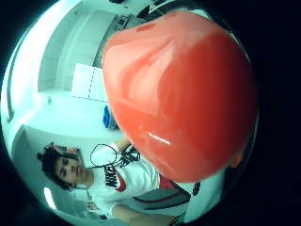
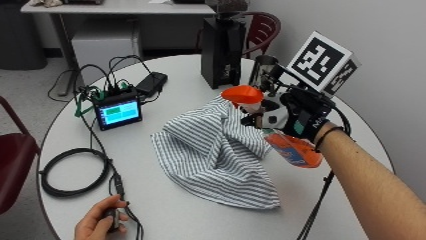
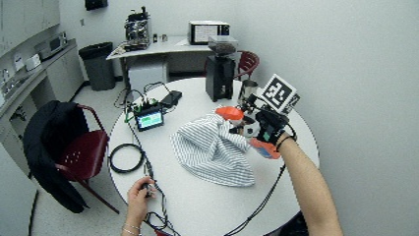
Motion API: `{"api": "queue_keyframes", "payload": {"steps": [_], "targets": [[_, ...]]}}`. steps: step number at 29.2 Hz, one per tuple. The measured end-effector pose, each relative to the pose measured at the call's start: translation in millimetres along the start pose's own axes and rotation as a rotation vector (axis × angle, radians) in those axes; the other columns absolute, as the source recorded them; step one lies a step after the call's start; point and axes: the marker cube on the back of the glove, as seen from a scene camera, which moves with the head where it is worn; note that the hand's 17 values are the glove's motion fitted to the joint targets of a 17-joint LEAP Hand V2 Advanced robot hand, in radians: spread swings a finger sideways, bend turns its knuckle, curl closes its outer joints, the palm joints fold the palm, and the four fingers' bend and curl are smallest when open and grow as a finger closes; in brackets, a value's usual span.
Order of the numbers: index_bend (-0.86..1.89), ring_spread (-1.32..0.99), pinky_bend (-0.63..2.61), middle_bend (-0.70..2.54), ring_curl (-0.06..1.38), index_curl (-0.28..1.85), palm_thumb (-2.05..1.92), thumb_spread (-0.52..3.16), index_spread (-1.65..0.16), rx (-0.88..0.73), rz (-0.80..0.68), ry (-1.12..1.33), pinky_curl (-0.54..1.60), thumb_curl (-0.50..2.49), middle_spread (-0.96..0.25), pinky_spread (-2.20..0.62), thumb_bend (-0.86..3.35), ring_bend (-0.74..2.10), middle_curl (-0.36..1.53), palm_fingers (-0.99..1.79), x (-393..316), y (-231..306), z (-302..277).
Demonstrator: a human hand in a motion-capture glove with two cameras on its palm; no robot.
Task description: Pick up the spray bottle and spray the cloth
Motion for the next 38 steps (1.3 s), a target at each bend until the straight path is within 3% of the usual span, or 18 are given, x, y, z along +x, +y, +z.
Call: {"api": "queue_keyframes", "payload": {"steps": [9, 16, 24, 33, 38], "targets": [[0.10, -0.15, 0.37, 0.50, 0.45, 0.26, 0.97, 0.64, -0.24, -0.068, 0.033, 0.047, 0.38, 0.65, -0.13, -0.05, -0.04, 0.70, 0.51, 1.20, -23.3, -16.3, -32.4], [0.10, -0.15, 0.38, 0.51, 0.44, 0.26, 0.95, 0.66, -0.24, -0.191, 0.146, 0.023, 0.38, 0.65, -0.13, -0.05, -0.03, 0.70, 0.51, 1.20, 17.4, -8.6, 14.7], [0.10, -0.14, 0.37, 0.52, 0.44, 0.26, 0.95, 0.66, -0.24, -0.112, 0.143, 0.055, 0.38, 0.65, -0.12, -0.06, -0.03, 0.71, 0.51, 1.19, 0.7, -9.0, -46.3], [0.11, -0.14, 0.37, 0.52, 0.44, 0.27, 0.95, 0.66, -0.24, -0.238, 0.241, 0.011, 0.38, 0.64, -0.12, -0.06, -0.03, 0.71, 0.50, 1.20, 40.0, 8.8, 11.8], [0.11, -0.14, 0.37, 0.53, 0.44, 0.27, 0.96, 0.67, -0.24, -0.178, 0.207, 0.080, 0.38, 0.65, -0.12, -0.05, -0.03, 0.71, 0.50, 1.19, 15.7, 1.3, -28.9]]}}
